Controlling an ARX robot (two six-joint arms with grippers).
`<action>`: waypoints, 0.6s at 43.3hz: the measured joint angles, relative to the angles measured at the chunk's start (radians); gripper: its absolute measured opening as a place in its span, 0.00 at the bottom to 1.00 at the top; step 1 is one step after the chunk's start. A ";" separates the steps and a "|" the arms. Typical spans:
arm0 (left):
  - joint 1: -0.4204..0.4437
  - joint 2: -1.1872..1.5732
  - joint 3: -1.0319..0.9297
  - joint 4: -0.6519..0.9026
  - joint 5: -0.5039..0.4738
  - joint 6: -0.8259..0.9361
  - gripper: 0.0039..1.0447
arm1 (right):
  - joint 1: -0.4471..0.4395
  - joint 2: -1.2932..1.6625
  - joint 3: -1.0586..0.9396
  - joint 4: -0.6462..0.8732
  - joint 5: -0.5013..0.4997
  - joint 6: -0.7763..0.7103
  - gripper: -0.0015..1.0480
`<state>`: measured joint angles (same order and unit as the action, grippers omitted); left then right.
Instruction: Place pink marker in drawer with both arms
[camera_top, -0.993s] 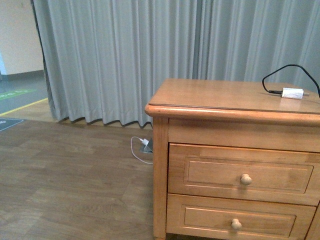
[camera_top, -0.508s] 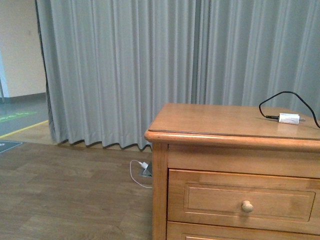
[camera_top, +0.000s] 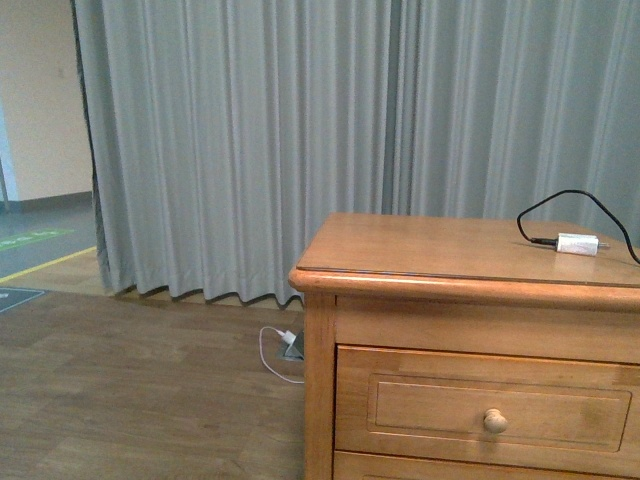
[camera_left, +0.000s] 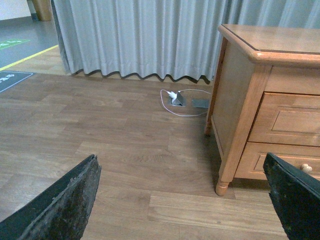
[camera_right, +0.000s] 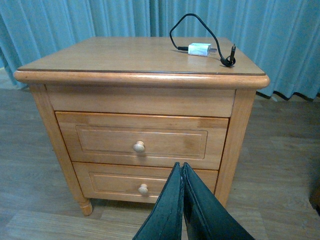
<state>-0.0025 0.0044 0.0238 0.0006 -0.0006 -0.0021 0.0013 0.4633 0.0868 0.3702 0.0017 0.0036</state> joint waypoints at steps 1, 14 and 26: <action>0.000 0.000 0.000 0.000 0.000 0.000 0.94 | 0.000 -0.012 -0.005 -0.007 0.000 0.000 0.01; 0.000 0.000 0.000 0.000 0.000 0.000 0.94 | 0.000 -0.139 -0.047 -0.089 0.000 0.000 0.01; 0.000 0.000 0.000 0.000 0.000 0.000 0.94 | 0.000 -0.244 -0.082 -0.146 0.000 0.000 0.01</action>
<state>-0.0025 0.0044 0.0238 0.0006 -0.0006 -0.0021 0.0013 0.2195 0.0048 0.2237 0.0017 0.0032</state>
